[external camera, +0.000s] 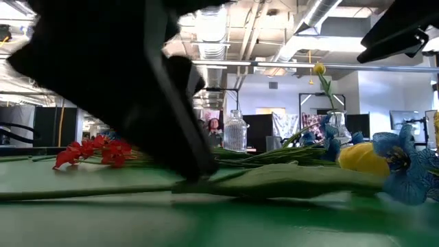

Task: Sort flowers into vase by color
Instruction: Put the right yellow flower into the right white transparent vase

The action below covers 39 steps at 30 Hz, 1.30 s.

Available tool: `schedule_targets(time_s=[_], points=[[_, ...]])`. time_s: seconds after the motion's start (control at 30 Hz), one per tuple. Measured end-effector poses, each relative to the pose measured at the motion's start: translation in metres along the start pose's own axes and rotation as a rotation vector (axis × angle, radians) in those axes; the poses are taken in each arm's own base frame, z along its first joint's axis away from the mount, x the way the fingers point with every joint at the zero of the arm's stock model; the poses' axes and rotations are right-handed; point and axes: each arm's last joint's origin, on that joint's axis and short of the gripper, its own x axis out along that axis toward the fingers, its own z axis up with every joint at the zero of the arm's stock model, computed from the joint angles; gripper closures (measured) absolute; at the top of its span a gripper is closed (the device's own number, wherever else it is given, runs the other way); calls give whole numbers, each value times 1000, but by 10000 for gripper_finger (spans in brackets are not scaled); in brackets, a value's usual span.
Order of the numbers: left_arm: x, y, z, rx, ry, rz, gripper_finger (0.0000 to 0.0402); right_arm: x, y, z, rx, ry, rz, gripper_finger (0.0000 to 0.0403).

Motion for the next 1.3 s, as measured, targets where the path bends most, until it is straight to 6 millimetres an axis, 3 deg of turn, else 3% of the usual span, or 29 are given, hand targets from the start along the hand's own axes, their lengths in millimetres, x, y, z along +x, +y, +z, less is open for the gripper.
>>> schedule_targets(time_s=[0.2, 0.53, 0.8, 1.3], points=[[-1, -1, 2, -103, 46, 12, 257, -8, 3, -3, -2, 13, 51, 175], [-10, -7, 21, -29, 19, -2, 258, -13, 6, -7, -14, 29, 84, 175], [-15, 0, 10, -92, 142, 141, 258, -14, 6, -8, -25, 32, 83, 175], [-7, -7, -4, -164, 157, 74, 260, -13, 4, -9, -37, 39, 73, 175]])
